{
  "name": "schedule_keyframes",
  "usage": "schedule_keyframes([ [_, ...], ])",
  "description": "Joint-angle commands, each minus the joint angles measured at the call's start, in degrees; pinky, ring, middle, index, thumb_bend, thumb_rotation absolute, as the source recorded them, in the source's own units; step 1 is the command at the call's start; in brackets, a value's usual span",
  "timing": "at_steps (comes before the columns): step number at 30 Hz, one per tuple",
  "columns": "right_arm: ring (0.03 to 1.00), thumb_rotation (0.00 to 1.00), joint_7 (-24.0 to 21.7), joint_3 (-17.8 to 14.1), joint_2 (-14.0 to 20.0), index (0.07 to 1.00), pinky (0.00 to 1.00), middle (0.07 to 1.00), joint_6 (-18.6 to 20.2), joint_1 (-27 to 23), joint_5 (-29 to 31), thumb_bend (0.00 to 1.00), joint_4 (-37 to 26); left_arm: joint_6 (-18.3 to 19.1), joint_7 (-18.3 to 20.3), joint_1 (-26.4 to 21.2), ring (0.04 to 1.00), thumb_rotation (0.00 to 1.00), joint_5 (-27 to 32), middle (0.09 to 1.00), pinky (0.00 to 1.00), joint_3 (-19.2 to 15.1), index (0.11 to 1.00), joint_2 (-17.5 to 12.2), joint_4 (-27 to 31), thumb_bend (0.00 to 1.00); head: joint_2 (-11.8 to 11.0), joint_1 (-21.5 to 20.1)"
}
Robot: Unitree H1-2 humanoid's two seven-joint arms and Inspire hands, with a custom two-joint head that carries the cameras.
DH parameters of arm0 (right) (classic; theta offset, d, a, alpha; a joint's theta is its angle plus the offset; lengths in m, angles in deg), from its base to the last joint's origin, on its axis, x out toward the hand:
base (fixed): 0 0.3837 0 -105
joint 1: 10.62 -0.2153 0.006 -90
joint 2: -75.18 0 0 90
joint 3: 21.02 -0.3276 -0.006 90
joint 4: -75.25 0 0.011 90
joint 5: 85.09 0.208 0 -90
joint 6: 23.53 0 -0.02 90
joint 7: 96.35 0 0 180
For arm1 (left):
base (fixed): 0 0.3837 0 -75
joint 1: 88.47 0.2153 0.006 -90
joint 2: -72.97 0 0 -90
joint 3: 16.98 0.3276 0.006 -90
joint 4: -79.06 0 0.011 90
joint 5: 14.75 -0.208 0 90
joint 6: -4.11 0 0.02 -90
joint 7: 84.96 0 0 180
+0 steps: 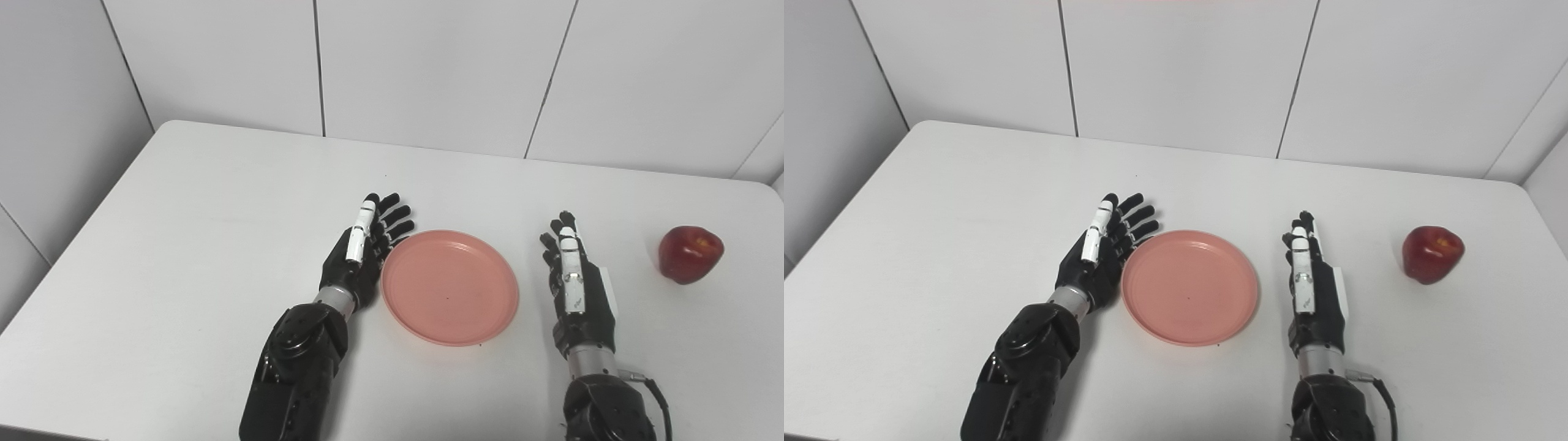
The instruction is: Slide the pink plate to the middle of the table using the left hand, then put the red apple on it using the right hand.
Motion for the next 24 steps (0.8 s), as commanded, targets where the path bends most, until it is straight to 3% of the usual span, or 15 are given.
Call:
schedule_keyframes([
  [1, 0.944, 1.00, 0.0, 0.3, -0.4, 0.977, 1.00, 0.966, 0.2, -2.1, -0.3, 0.26, -1.2, -0.1, 0.7, -0.8, 0.872, 1.00, 0.0, 0.882, 0.88, -0.5, 0.869, -0.6, 0.2, 0.39, 0.0, 0.1],
  [14, 0.942, 1.00, 1.1, -0.7, -0.1, 0.965, 0.95, 0.964, -0.4, -3.3, -1.4, 0.27, -1.7, -4.1, 2.3, -0.2, 0.854, 1.00, -3.9, 0.875, 0.85, 0.0, 0.866, -2.6, -1.3, 0.41, 0.5, -2.3],
  [24, 0.935, 1.00, 1.5, -1.2, 1.9, 0.950, 0.98, 0.950, -0.3, -4.9, -4.5, 0.32, -3.4, -6.7, 2.7, 0.0, 0.856, 1.00, -5.2, 0.873, 0.86, -0.4, 0.857, -3.4, -2.5, 0.41, 0.3, -5.1],
])
